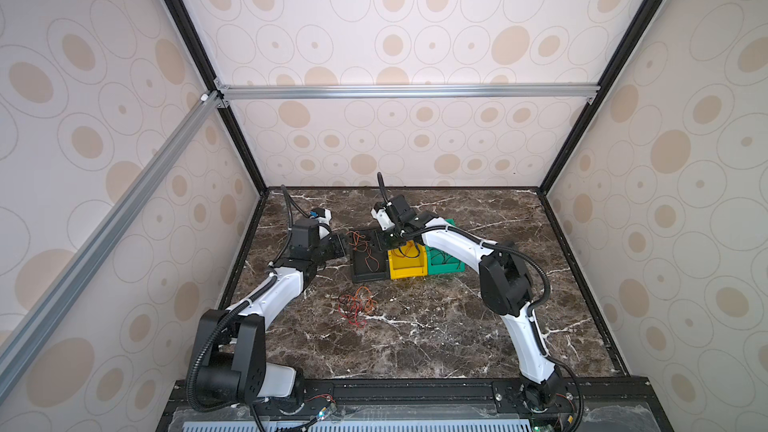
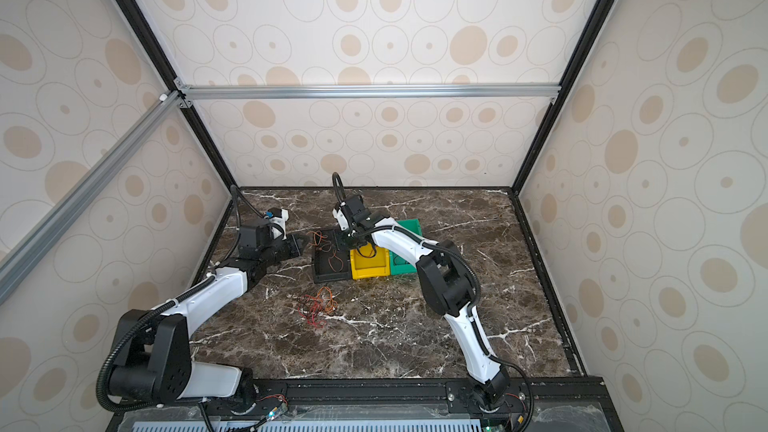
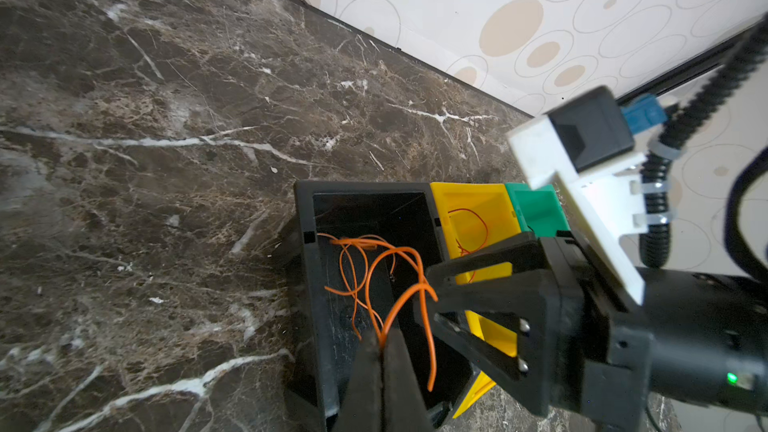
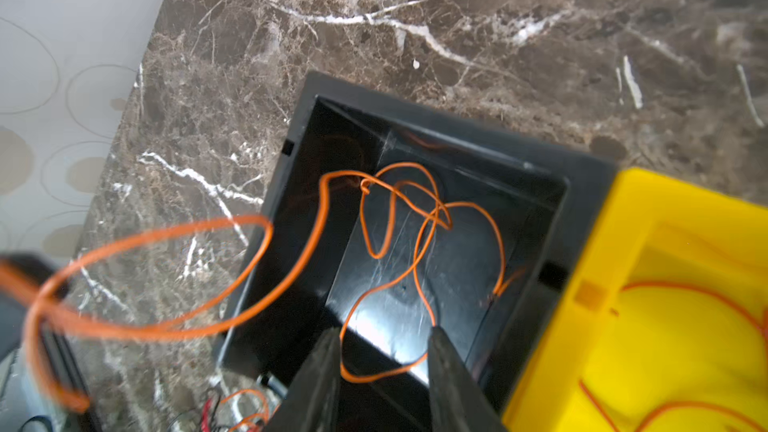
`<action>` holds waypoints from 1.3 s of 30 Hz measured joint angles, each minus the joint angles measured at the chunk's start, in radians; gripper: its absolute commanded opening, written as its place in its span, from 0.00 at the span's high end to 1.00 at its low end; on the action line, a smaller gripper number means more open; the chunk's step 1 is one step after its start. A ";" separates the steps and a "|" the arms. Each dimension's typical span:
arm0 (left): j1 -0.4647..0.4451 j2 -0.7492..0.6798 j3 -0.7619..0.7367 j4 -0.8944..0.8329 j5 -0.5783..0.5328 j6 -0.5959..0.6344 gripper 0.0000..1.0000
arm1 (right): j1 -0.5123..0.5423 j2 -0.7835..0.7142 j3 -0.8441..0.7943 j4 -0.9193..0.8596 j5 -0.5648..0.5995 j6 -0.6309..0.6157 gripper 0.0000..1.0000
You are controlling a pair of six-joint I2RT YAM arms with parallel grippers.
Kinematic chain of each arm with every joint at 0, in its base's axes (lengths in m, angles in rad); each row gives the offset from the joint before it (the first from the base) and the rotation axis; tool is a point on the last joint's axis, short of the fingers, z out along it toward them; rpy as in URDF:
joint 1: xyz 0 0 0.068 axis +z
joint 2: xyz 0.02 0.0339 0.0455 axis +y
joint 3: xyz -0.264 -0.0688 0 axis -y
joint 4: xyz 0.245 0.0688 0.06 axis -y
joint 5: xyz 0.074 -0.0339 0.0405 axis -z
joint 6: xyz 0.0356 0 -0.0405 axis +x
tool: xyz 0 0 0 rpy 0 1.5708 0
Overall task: Untangle the cables
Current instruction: 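Lower the orange wire into the black bin and open both grippers, then move both open grippers down to the red-black-orange tangle on the table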
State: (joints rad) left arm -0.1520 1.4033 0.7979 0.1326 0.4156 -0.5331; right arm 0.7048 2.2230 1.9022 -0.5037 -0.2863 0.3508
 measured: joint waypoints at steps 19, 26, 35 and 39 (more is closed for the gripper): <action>-0.164 0.237 0.226 -0.234 -0.189 0.099 0.67 | -0.162 -0.476 -0.519 0.019 -0.016 0.030 0.62; -0.169 0.236 0.262 -0.315 -0.228 0.112 0.52 | -0.169 -0.514 -0.562 0.021 -0.014 0.030 0.62; -0.169 0.182 0.290 -0.414 -0.267 0.143 0.43 | -0.169 -0.567 -0.621 0.048 -0.029 0.045 0.62; -0.169 0.145 0.290 -0.448 -0.276 0.146 0.42 | -0.169 -0.594 -0.659 0.063 -0.038 0.056 0.62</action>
State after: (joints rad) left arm -0.3214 1.5478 1.0882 -0.3157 0.1394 -0.3874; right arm 0.5354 1.6295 1.2434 -0.4408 -0.3244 0.4072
